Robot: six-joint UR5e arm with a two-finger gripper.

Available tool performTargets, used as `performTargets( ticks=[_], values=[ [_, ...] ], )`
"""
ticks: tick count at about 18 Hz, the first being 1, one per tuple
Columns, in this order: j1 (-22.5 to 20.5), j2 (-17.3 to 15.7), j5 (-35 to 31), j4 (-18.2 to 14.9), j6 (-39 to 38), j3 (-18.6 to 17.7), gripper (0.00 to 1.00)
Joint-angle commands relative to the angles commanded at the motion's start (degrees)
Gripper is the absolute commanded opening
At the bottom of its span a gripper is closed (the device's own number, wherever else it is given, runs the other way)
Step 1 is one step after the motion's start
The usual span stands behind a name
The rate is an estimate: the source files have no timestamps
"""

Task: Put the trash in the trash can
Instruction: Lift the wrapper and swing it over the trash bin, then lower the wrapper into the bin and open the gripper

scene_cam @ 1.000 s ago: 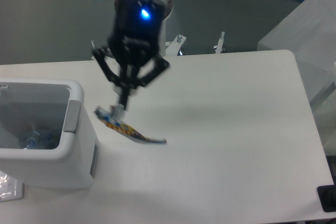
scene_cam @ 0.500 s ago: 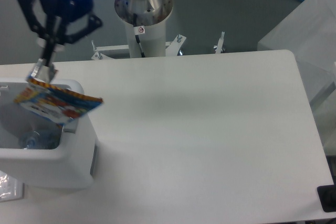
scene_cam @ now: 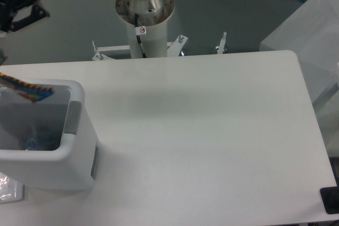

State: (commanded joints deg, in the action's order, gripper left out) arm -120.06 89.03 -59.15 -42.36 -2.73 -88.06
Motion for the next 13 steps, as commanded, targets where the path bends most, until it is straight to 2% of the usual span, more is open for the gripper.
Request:
performTargets(
  ticks=[6,11,13],
  values=[
    [-0.09,1.05,-0.35,0.0,1.49,-8.09,0.0],
    [0.0,6.06,-1.66,0.09,1.67,-7.83,0.0],
    [0.0,7.11,-2.28,0.0,2.02,-8.01,0.0]
  ],
)
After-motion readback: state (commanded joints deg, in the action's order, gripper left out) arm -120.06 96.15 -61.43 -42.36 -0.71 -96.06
